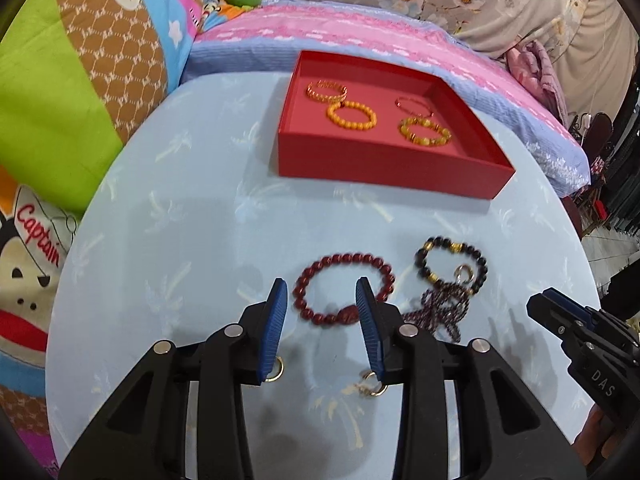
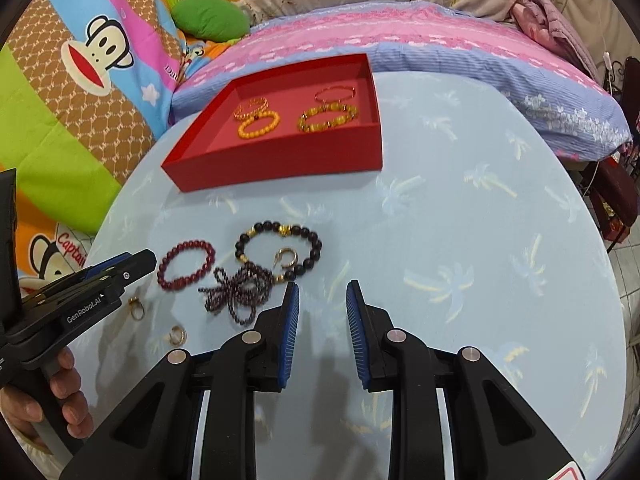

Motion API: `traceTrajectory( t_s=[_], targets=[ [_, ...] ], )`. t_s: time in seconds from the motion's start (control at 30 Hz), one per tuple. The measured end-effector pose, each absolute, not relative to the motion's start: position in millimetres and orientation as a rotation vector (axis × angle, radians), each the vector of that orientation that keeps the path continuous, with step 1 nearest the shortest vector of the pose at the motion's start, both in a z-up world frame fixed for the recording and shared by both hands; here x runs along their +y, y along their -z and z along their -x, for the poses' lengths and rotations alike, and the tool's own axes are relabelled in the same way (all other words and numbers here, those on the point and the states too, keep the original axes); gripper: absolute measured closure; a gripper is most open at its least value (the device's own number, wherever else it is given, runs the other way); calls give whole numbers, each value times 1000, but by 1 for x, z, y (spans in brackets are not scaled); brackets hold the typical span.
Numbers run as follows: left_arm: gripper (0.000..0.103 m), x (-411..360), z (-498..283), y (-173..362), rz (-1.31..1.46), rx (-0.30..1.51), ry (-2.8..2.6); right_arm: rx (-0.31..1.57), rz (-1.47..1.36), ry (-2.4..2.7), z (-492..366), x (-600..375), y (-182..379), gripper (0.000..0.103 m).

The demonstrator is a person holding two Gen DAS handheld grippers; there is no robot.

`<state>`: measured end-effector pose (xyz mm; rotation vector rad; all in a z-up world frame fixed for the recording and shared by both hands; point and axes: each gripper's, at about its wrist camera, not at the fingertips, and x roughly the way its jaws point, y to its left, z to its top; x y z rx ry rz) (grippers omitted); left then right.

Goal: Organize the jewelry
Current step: 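Move both tools back toward the dark red and black bead bracelets, then grasp the dark red bead bracelet with left tool while right tool grasps the black bead bracelet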

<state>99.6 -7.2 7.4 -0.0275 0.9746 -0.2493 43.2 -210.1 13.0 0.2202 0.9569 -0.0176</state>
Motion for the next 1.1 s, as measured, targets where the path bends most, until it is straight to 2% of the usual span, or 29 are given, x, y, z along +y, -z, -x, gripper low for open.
traceTrajectory(
  t_s=[0.47,0.83,1.1],
  targets=[
    [69,-8,-116,20,8,1017,219,963,-194,29,-72,-203,1,78],
    [69,-21,-123,22,-58,983,216,986,-177,38,-99,-202,16,78],
    [69,-32,-124,21,-126,948,215,974,-107,43,-99,-196,22,84]
  ],
)
